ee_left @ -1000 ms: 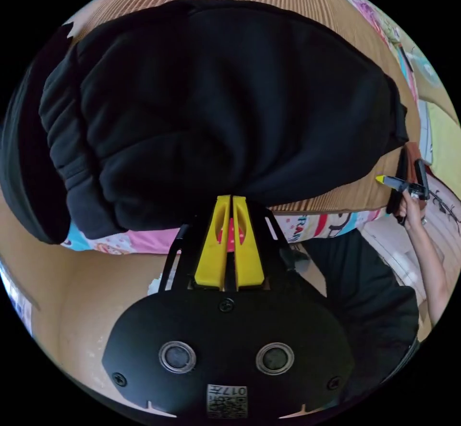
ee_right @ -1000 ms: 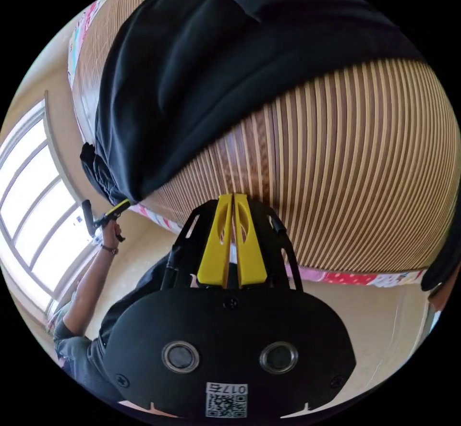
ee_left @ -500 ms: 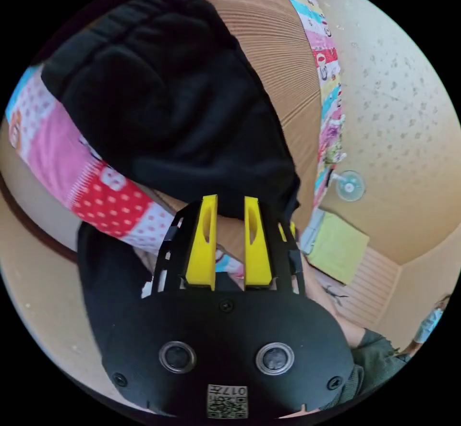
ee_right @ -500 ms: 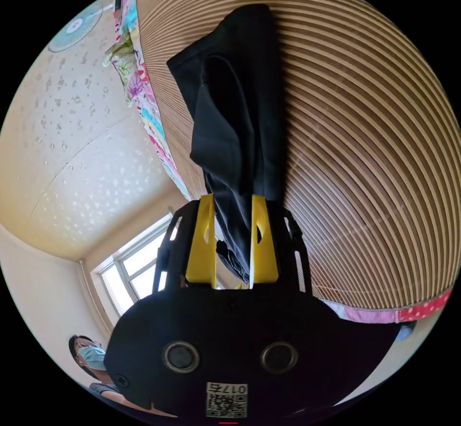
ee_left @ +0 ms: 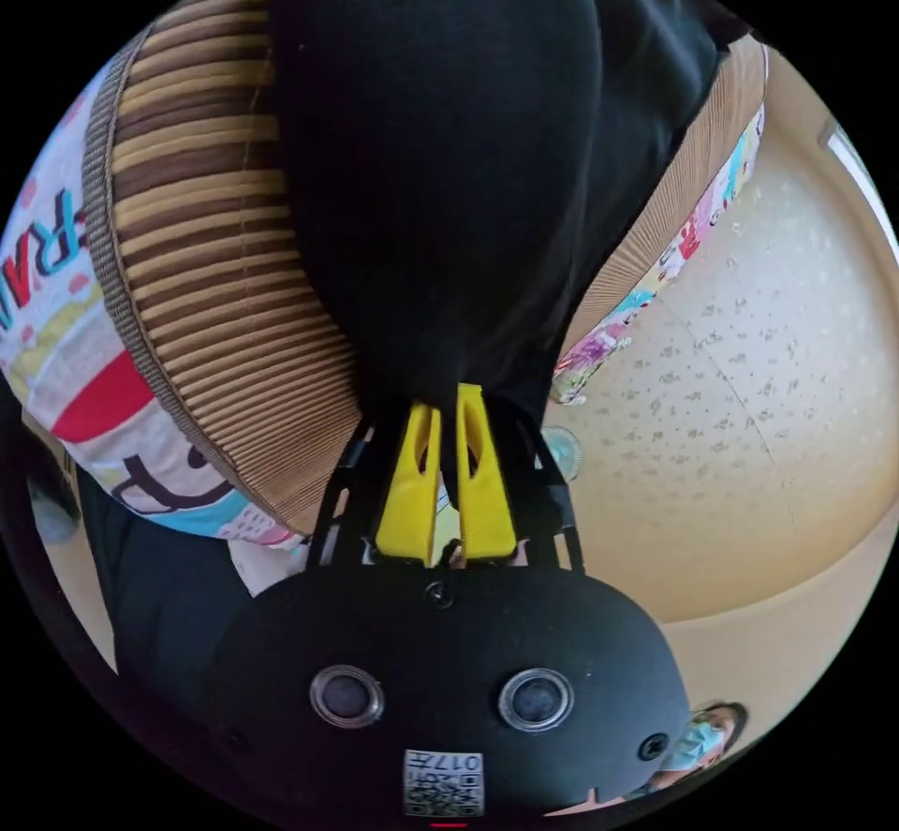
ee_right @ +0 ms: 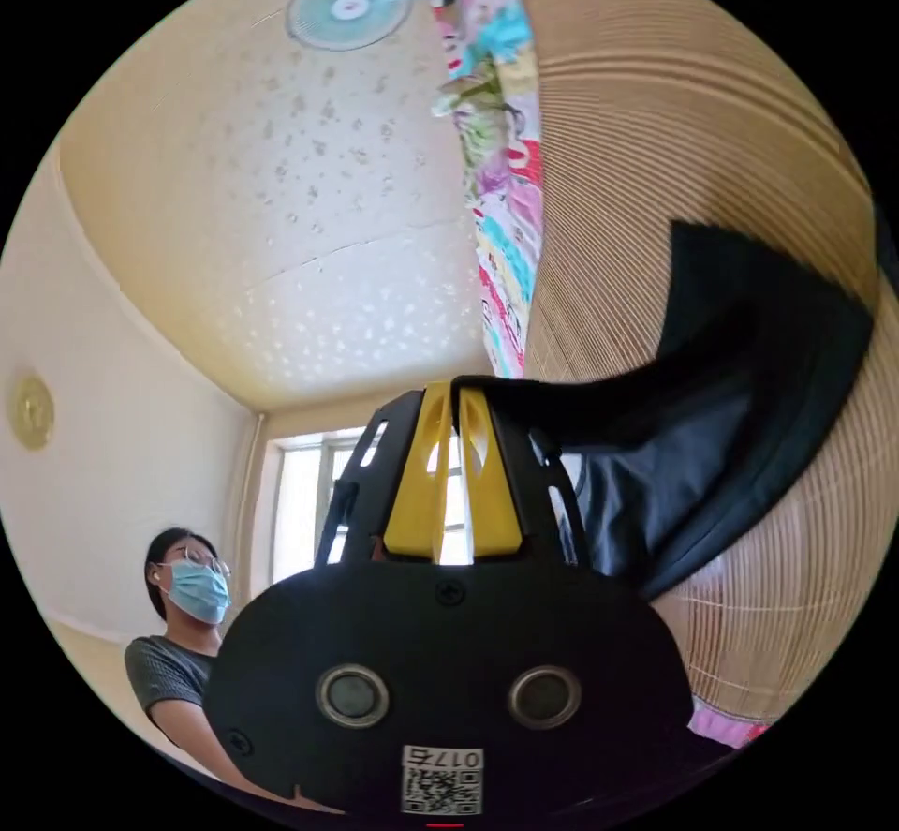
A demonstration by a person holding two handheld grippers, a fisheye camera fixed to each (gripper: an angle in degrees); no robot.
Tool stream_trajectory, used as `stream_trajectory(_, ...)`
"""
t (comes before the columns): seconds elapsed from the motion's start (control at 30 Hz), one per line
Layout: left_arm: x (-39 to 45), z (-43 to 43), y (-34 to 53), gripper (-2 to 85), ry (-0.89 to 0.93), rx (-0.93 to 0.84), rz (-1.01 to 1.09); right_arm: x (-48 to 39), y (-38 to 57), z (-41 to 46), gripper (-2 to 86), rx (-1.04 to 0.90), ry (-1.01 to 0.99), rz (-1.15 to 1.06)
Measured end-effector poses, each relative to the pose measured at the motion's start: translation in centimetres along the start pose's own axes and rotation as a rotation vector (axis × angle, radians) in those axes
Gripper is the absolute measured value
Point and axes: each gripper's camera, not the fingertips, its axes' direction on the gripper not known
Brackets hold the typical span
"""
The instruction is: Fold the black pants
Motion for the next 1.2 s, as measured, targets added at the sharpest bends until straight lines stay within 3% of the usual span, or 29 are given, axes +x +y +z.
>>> stream_trajectory(0.17,2.5,-1.9,0.7,0.4,-0.124,-0.121,0.208,-6.4,-4.1,0.5,1.5,-0.063,0.328,-0.065)
stream_trajectory(0.33,2.6,-3.3,1.4,8.2,-0.247,-0.240,0.262,-2.6,-6.7,1.2,4.8,-0.039,0.580,0.060)
stream_trajectory(0.47,1.6,-6.9,0.7,13.6,-0.328,-0.217,0.240,-1.9,-4.2,1.2,3.9,-0.022,0.560,0.069)
stream_trajectory(0.63,0.5,-19.6,-2.5,16.9,-0.306,0.160,0.201,-1.2,3.2,1.1,1.2,-0.156,0.529,0.075)
stream_trajectory(0.73,0.4,-26.0,-4.6,19.3,-0.293,0.361,0.205,-0.5,8.4,-1.6,0.6,-0.123,0.472,0.177)
stream_trajectory(0.83,0.5,-29.3,-7.1,20.8,-0.251,0.452,0.263,-0.8,13.2,-5.1,0.3,-0.019,0.418,0.265)
stream_trajectory(0.97,0.3,-29.0,-11.2,18.0,-0.217,0.382,0.330,-2.7,17.7,-8.6,0.2,0.115,0.390,0.322)
stream_trajectory(1.07,0.3,-26.9,-13.0,9.7,-0.225,0.268,0.359,-5.0,20.3,-10.5,0.2,0.207,0.358,0.329)
stream_trajectory(1.2,4.1,-26.8,-11.3,5.4,0.028,0.041,0.711,-7.4,22.2,-12.0,0.2,0.289,0.288,0.335)
